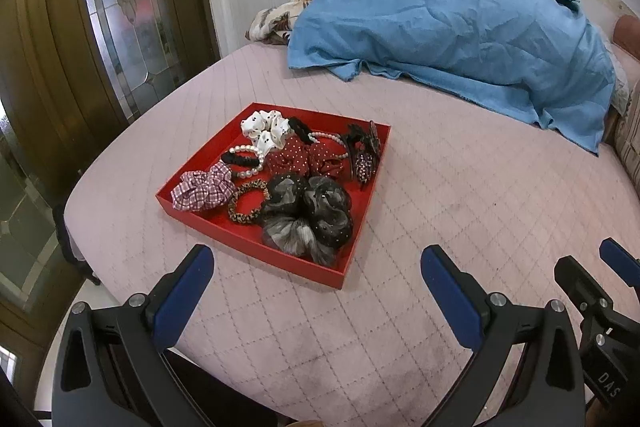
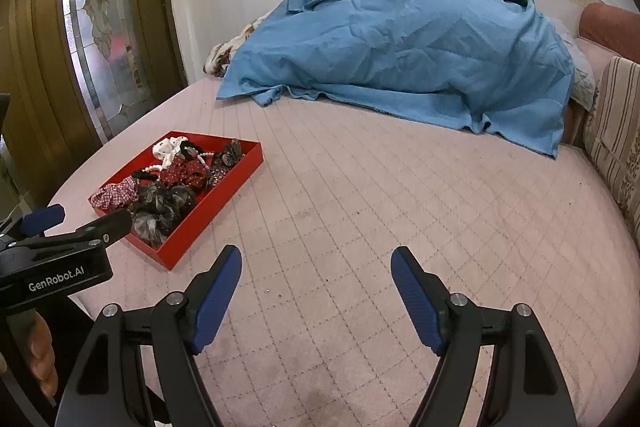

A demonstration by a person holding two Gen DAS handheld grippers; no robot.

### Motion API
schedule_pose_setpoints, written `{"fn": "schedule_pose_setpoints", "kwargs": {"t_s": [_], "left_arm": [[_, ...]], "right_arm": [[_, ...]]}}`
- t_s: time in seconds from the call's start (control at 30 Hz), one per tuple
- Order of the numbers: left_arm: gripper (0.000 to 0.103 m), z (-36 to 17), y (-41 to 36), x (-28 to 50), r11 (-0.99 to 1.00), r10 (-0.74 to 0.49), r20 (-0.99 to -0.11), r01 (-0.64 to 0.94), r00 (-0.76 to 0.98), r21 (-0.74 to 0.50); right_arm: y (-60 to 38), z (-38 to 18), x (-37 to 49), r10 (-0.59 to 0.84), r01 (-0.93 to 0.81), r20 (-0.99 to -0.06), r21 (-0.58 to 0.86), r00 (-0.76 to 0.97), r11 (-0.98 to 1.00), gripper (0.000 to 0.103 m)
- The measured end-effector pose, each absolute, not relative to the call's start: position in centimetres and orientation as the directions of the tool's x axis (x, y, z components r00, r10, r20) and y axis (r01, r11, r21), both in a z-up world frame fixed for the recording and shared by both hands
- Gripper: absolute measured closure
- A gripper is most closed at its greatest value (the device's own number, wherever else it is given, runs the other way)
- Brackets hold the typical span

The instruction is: Organize jewelry

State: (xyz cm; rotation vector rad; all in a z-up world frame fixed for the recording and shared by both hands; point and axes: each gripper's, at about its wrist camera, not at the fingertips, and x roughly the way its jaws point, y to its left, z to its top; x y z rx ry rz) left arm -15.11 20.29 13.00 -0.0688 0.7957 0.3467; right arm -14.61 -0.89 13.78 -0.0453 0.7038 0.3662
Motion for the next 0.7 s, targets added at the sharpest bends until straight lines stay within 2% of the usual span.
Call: {"fn": "schedule_pose_setpoints", "kwargs": {"t_s": [0.7], "left_arm": [[0.000,11.9,20.6,-14.6,0.942,0.271,-0.735,-0.328,0.621,0.070]], "right_arm": [[-0.8,12.6,-14.0,0.306,-0.345,-0.664,0.077,0.682,0.935,0.021]]}}
